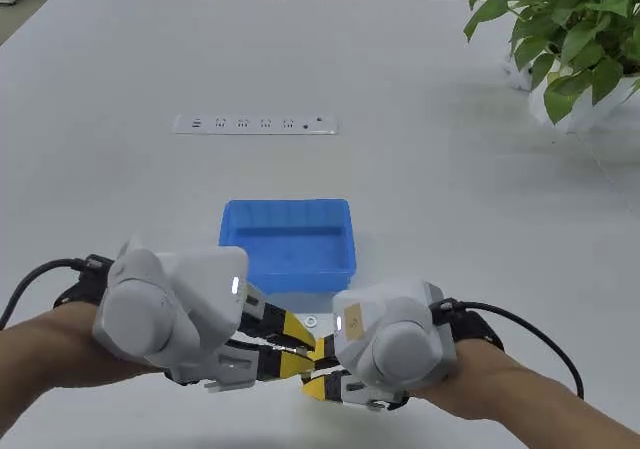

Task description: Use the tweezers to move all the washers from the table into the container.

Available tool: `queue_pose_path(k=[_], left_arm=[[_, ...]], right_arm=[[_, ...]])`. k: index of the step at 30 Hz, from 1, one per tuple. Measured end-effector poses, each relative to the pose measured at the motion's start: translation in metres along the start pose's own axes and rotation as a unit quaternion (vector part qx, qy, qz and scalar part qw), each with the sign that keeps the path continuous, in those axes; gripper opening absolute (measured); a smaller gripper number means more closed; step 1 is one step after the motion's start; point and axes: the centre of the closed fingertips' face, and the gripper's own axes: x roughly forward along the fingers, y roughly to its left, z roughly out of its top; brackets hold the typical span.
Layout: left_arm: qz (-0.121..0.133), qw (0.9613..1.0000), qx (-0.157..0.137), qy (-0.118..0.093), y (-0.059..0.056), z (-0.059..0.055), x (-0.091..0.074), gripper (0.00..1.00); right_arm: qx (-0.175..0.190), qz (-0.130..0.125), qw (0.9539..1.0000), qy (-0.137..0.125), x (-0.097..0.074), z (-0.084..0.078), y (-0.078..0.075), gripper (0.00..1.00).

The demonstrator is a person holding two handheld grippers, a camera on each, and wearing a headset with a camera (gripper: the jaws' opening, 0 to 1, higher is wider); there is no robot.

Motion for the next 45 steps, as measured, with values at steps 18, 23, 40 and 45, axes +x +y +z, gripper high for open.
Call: queue_pose_path(k=[18, 23, 40, 45], left_arm=[[0.005, 0.9999, 0.009, -0.004, 0.006, 0.002, -0.003, 0.06], [0.005, 0.9999, 0.013, -0.005, 0.007, 0.002, -0.003, 0.06], [0.000, 0.9999, -0.002, -0.011, 0.021, -0.001, 0.002, 0.06], [-0.004, 0.9996, -0.018, -0.020, 0.025, 0.000, 0.004, 0.06]], right_arm=[[-0.001, -0.014, 0.9999, -0.004, -0.003, 0.000, -0.009, 0.13], [0.004, -0.018, 0.9998, -0.004, -0.003, -0.002, -0.011, 0.13], [0.020, -0.022, 0.9995, -0.010, 0.000, -0.005, -0.019, 0.13], [0.026, -0.022, 0.9994, -0.010, 0.001, -0.007, -0.020, 0.13]])
